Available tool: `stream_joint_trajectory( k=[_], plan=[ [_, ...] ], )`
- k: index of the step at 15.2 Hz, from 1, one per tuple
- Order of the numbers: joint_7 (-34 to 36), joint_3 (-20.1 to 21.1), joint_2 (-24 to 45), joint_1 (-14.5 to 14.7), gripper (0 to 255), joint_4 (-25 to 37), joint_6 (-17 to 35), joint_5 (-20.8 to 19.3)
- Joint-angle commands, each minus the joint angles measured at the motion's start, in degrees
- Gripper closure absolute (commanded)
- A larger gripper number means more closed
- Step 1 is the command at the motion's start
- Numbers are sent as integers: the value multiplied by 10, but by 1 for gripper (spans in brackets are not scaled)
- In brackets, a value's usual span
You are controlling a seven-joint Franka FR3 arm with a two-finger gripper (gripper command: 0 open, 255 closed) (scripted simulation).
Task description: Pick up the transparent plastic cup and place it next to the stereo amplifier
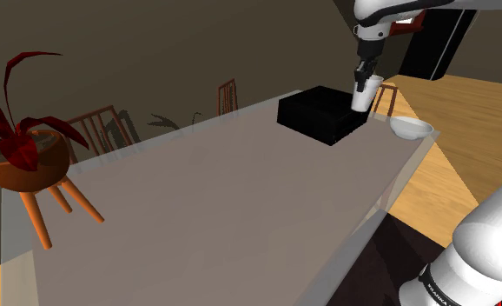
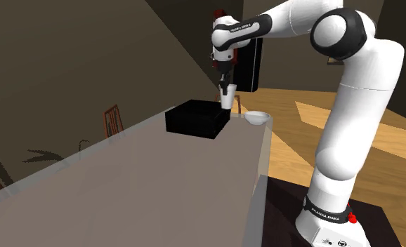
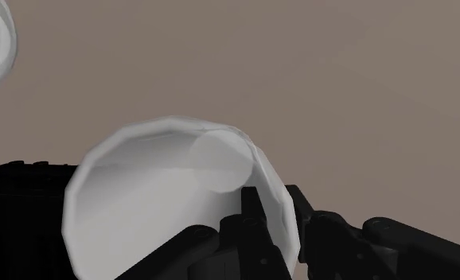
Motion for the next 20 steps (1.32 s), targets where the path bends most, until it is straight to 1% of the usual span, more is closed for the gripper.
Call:
stream_joint_trajectory(
  k=[1, 5, 6, 20],
  plan=[
    [-29, -14, 23, -12, 255, 30, -3, 6],
    [-83, -39, 87, -39, 255, 105, -10, 26],
    [-101, -46, 110, -49, 255, 133, -14, 35],
    [-89, -44, 107, -49, 255, 21, 94, 31]
  ],
)
